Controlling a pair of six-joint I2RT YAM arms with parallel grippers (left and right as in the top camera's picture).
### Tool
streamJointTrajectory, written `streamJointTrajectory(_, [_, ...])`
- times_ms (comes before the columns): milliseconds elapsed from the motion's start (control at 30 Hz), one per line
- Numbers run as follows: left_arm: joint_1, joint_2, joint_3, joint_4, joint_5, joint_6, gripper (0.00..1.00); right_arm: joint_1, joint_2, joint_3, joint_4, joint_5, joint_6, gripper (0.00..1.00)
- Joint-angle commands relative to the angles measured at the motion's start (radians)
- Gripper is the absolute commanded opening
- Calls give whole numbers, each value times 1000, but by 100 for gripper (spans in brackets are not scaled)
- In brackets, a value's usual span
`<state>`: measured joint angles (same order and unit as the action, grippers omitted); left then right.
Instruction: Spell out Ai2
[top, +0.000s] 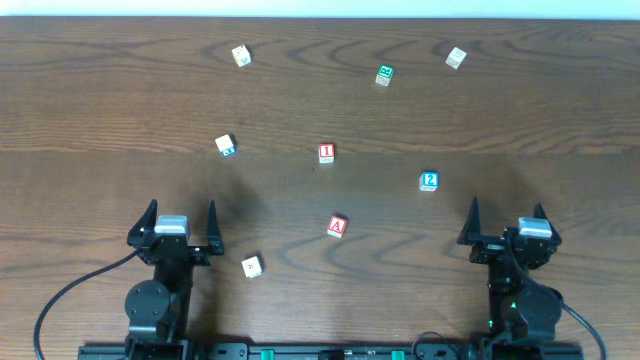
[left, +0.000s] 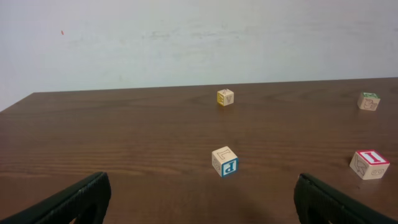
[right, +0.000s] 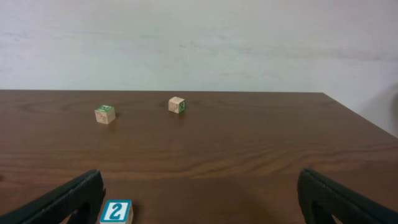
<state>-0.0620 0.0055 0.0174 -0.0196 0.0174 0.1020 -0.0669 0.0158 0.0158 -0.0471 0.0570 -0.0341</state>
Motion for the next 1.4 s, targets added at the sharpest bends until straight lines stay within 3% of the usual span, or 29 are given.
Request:
streamJointTrajectory(0, [-4,1,-13,-55,-50,-1,95,8,-5,-10,-19,24,-8,99])
streamJointTrajectory(467, [-4,1,-13,-20,-74,2,95,9,-5,-10,11,21,-7,99])
streamJointTrajectory(800, [-4,1,26,385,-166,0,95,8,-4,32,413,80,-8,99])
streamJointTrajectory(967, [-4,21,164,428,-230,37,95,8,24,87,690,213,-8,99])
streamJointTrajectory(1167, [-4,273,375,586,-225,240,96,8,291,332,706,200,-9,99])
streamJointTrajectory(1267, [-4,447,540,549,-223,313,95,8,486,486,697,156,-30,99])
streamJointTrajectory(1367, [-3,684,800,466,-201,314,96,8,740,706,655,-12,-148,99])
